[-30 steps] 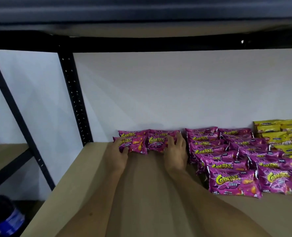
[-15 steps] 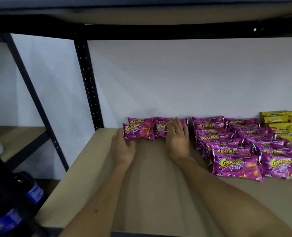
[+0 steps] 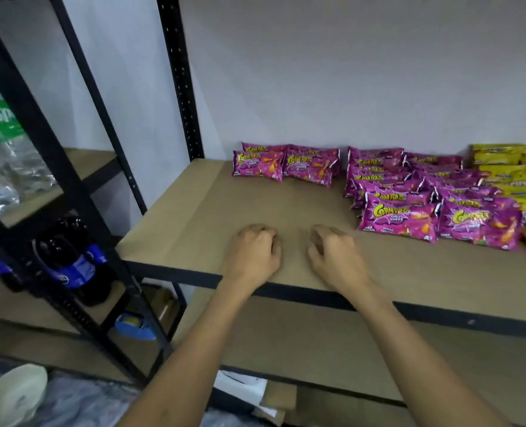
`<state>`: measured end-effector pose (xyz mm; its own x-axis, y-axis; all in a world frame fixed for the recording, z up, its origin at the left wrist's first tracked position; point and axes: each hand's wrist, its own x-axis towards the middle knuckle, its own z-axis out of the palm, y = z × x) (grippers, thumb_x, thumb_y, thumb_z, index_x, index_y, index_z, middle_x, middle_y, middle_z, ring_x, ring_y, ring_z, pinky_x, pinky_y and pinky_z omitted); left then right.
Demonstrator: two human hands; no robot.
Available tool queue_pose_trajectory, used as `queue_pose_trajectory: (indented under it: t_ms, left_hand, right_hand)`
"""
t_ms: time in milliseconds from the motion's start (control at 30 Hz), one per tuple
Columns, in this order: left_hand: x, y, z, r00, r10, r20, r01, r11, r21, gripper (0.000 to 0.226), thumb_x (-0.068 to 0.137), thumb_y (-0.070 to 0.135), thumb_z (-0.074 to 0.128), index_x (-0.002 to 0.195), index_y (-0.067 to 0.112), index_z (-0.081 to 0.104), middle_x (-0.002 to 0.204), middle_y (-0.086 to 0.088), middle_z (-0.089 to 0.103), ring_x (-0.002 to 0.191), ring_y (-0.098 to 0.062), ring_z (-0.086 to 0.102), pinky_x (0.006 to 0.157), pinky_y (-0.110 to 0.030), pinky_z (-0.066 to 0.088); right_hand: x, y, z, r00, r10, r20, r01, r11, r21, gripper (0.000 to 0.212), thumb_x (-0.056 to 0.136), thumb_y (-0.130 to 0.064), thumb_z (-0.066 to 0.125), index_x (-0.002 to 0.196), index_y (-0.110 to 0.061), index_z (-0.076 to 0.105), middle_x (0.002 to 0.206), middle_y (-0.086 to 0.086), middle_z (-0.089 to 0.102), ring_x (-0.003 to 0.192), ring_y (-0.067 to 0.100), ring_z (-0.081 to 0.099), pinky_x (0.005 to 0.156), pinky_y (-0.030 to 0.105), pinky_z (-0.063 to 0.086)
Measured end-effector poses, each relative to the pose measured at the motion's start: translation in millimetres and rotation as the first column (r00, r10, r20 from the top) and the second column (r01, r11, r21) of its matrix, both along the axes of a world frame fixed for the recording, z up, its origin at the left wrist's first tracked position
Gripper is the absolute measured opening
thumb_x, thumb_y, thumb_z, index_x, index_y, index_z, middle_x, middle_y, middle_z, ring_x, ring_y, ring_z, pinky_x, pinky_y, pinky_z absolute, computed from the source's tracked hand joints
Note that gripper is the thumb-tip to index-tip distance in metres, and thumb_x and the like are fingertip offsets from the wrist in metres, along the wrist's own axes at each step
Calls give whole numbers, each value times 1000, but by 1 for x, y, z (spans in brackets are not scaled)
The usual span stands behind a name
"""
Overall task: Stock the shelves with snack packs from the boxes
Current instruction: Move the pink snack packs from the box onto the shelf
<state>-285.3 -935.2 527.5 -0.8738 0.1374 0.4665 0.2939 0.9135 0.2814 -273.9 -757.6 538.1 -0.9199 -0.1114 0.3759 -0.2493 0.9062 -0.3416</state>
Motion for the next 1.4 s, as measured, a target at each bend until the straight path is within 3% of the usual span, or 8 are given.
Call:
queue_pose_trajectory:
  t_ms: [100, 200, 333, 567, 767, 1000, 1167, 1400]
  left_hand:
    - [54, 14, -16, 970, 20, -244, -10, 999, 43, 29, 91, 24, 45, 94, 15, 72, 103, -2, 70, 100, -24, 63, 83, -37, 48]
    - [97, 39, -51, 935, 8, -354, 1, 1000, 26, 40, 94, 29, 49, 128, 11, 61, 138, -9, 55, 133, -27, 46, 108, -47, 34]
    - [139, 56, -108, 978, 6, -210, -17, 999, -46, 61, 89, 24, 57, 146, 11, 40, 158, -21, 18, 148, -34, 13, 112, -55, 29]
    - [220, 89, -236, 913, -56, 403, 26, 997, 78, 46, 81, 20, 42, 121, 8, 62, 126, -16, 58, 112, -37, 58, 89, -43, 53]
    - [258, 160, -333, 602, -66, 796, -49, 992, 120, 40, 78, 27, 43, 102, 9, 69, 102, -13, 69, 95, -31, 64, 79, -36, 51]
    - [296, 227, -446, 360, -85, 929, -17, 995, 98, 12, 88, 13, 56, 93, 9, 67, 92, -8, 69, 88, -23, 63, 70, -27, 46]
    - [287, 251, -530, 307, -119, 944, -17, 991, 131, 11, 89, 4, 58, 93, 5, 68, 87, -4, 65, 93, -24, 62, 73, -16, 43]
    - [266, 258, -652, 270, -90, 959, 25, 996, 86, 17, 93, 18, 57, 102, 10, 69, 107, -10, 69, 99, -24, 64, 89, -33, 49]
  right_hand:
    - [54, 12, -20, 956, 65, -287, -67, 998, 4, 22, 89, -20, 57, 103, -12, 71, 109, 6, 71, 102, 28, 66, 87, 35, 50]
    - [103, 33, -61, 885, 130, -448, -136, 991, 20, 31, 92, -23, 57, 118, -13, 68, 136, 7, 58, 132, 23, 48, 110, 43, 34]
    - [149, 66, -138, 956, 214, -199, -215, 976, 19, 37, 91, -25, 52, 124, -12, 62, 148, 15, 44, 141, 32, 36, 112, 49, 29]
    - [220, 150, -251, 724, 87, 684, -24, 995, -101, 38, 98, -32, 50, 132, -16, 56, 126, 7, 63, 112, 25, 61, 94, 32, 46]
    - [241, 223, -311, 560, 5, 829, 82, 995, -62, 33, 99, -31, 48, 117, -9, 65, 112, 9, 69, 104, 24, 64, 84, 26, 44]
    - [288, 287, -427, 394, -12, 919, 180, 982, -64, 37, 99, -30, 52, 126, -7, 60, 128, 11, 61, 116, 28, 58, 94, 32, 46]
    - [294, 313, -526, 339, -11, 941, 286, 954, -92, 27, 97, -29, 54, 113, -9, 63, 114, 7, 66, 99, 19, 63, 90, 33, 53]
    - [288, 321, -674, 312, -5, 950, 378, 918, -119, 33, 92, -24, 59, 122, -12, 62, 122, 8, 64, 110, 28, 60, 91, 33, 49]
